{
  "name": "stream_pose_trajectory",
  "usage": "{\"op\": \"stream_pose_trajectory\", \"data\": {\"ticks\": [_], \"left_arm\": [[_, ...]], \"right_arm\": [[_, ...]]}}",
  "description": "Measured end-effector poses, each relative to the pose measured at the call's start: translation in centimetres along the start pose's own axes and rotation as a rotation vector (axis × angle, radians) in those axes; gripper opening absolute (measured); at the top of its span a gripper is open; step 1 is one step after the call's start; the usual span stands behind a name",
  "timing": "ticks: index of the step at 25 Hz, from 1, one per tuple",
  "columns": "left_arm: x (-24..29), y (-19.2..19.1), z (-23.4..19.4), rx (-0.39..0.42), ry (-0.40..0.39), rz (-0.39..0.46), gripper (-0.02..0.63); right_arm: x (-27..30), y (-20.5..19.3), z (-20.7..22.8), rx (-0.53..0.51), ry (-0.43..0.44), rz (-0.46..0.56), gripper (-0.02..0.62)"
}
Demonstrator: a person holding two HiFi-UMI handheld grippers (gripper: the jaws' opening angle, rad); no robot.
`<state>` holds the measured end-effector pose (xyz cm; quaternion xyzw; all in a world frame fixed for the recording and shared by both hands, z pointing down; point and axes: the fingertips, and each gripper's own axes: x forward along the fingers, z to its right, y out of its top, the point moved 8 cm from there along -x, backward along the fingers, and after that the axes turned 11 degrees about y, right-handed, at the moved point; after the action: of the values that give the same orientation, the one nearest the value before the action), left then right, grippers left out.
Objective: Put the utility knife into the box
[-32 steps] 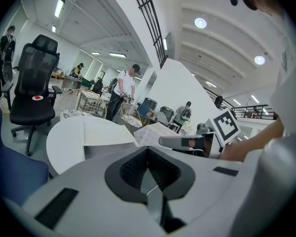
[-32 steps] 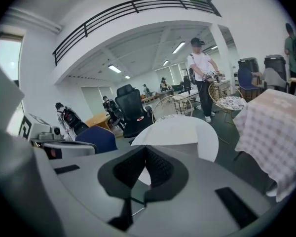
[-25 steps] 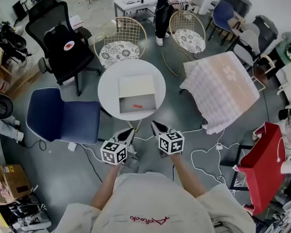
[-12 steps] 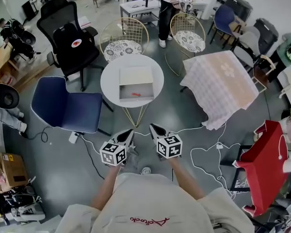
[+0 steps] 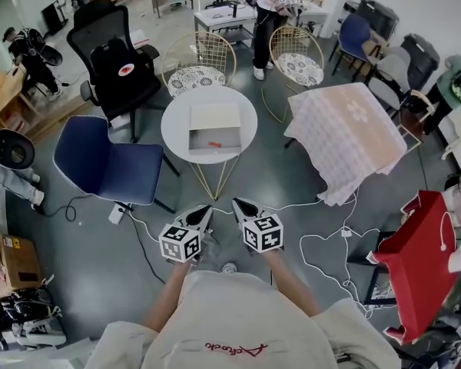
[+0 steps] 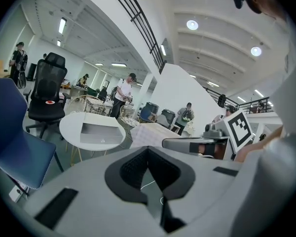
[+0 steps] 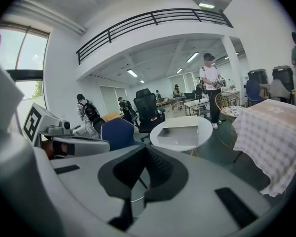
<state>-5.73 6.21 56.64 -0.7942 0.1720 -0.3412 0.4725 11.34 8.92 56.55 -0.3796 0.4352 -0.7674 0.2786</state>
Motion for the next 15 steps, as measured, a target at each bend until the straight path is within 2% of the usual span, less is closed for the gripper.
{"op": "stream_pose_trajectory", "data": {"ticks": [15], "left_arm": [[-0.6, 1.1, 0.6, 0.015, -0.019, 0.038, 0.012]], "right_arm": [[-1.4, 0.1, -0.5, -0.028, -0.030, 0.007, 0.015]]}}
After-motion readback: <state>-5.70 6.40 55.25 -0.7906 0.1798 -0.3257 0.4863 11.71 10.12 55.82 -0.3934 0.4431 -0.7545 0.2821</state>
